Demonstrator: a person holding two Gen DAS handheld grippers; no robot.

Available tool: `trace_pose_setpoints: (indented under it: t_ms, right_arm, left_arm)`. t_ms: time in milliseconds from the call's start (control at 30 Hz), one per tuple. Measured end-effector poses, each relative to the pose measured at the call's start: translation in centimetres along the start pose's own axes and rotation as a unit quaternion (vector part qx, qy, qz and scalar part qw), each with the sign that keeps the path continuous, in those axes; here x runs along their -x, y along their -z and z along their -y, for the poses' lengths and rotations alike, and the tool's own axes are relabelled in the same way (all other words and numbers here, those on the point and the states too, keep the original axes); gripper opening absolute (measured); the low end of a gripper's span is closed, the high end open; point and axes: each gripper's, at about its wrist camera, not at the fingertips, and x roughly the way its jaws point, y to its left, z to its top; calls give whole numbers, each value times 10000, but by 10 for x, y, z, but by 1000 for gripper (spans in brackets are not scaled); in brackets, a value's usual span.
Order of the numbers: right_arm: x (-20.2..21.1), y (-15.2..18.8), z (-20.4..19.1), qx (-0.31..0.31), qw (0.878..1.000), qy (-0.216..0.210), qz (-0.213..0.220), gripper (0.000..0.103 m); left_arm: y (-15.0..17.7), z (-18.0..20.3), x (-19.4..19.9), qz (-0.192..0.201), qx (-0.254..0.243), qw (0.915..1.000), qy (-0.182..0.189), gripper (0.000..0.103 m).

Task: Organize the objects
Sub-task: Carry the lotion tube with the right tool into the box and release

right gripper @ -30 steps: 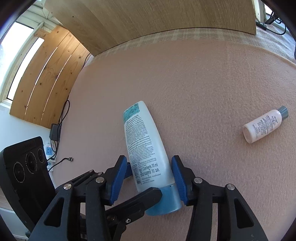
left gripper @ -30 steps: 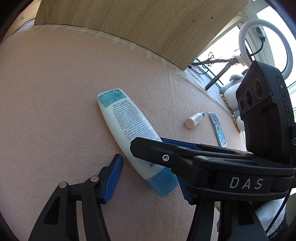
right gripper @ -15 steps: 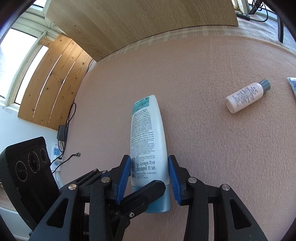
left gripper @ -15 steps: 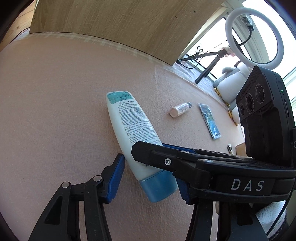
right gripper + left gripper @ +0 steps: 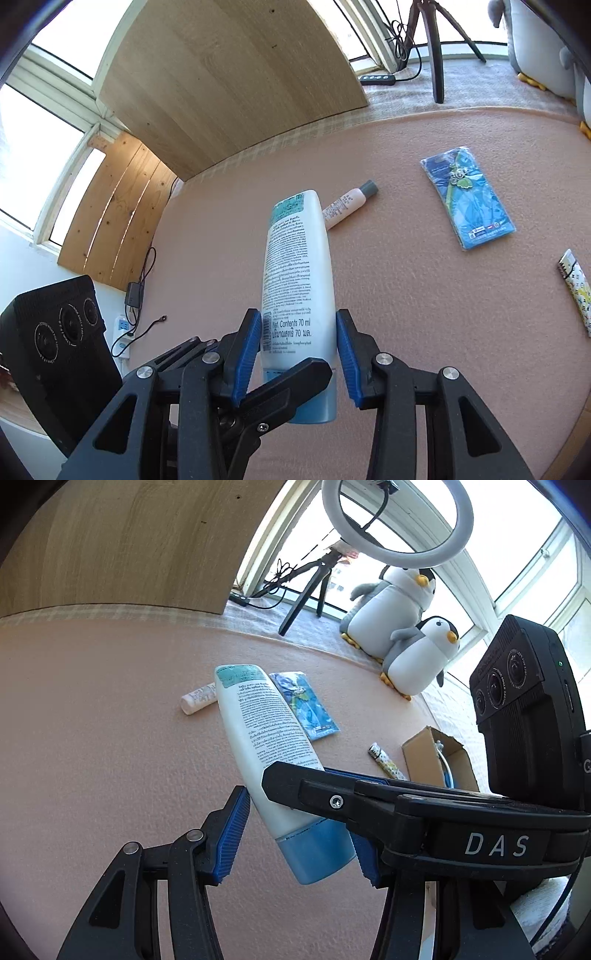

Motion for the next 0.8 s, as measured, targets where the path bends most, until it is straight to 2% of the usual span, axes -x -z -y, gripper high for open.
trace_pose_setpoints:
  t_ms: [333, 633, 800]
  right_arm:
    - [89, 31, 75, -582, 9959, 350, 601, 38]
    - [154, 64, 144, -1155, 9860, 620, 1027, 38]
    - [176, 84, 172, -1421, 9803, 729, 1161, 38]
  left_arm:
    - [16, 118, -45, -334, -711, 9953, 571, 57]
    - [39, 214, -89, -740, -1293, 9835, 1022, 57]
    - [56, 251, -108, -990, -1528, 9758, 1215, 57]
